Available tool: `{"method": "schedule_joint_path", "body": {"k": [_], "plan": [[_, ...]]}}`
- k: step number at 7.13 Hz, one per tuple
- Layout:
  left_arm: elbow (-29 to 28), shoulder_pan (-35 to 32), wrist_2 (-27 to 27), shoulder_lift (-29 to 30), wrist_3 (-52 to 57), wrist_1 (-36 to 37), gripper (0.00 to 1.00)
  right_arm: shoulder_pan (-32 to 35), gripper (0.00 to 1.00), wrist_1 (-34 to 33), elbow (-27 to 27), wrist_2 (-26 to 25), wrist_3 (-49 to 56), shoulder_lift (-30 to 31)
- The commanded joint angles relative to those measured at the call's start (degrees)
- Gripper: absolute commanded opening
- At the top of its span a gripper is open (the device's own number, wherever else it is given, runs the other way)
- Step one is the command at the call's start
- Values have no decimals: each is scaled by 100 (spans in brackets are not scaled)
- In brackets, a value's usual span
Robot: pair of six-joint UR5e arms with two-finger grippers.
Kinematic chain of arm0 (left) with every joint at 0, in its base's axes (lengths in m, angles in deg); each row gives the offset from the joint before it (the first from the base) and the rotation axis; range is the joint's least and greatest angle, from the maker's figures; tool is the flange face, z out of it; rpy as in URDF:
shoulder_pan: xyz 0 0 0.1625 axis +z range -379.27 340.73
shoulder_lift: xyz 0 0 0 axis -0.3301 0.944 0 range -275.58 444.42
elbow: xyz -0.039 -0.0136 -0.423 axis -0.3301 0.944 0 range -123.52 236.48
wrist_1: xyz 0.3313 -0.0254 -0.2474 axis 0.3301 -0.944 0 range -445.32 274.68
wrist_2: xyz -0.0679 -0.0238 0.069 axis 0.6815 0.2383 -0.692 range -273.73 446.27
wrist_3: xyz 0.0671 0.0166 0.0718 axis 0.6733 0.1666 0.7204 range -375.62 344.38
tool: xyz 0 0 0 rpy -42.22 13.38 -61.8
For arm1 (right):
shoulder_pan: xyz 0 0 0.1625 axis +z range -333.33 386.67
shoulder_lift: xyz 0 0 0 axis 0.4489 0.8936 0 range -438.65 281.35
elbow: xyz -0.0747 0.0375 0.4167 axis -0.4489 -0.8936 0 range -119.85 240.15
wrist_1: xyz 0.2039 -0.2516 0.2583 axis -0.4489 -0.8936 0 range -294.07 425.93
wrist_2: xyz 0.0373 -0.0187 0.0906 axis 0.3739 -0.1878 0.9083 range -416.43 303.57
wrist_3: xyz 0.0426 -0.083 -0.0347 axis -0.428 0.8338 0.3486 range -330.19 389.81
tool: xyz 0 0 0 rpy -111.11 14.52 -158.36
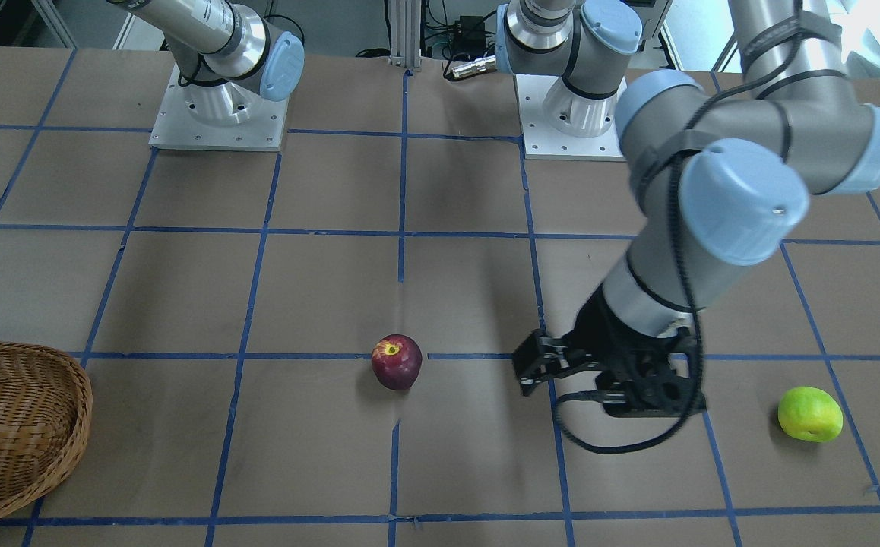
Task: Put all apples into basket
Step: 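Release the apple into the basket with right while left sets apple down, then lower the left gripper to the green apple while right returns to center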
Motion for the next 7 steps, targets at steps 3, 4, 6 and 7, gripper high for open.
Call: {"method": "schedule_joint_path", "body": {"k": [3, 4, 6, 7], "plan": [[518, 2117, -512, 74, 3651, -261, 100, 1279, 100, 2583, 15, 703, -1401, 1450], [589, 2653, -546, 161, 4363, -199, 100, 1832, 100, 2693, 24, 1149, -2068, 1540], [590, 3080, -546, 721, 4827, 456, 100, 3272, 100, 2641, 85, 1224, -3892, 1462], [555, 3072, -555, 907, 4784, 695, 100, 3688, 100, 2632, 94, 1450, -4434, 1305]]}}
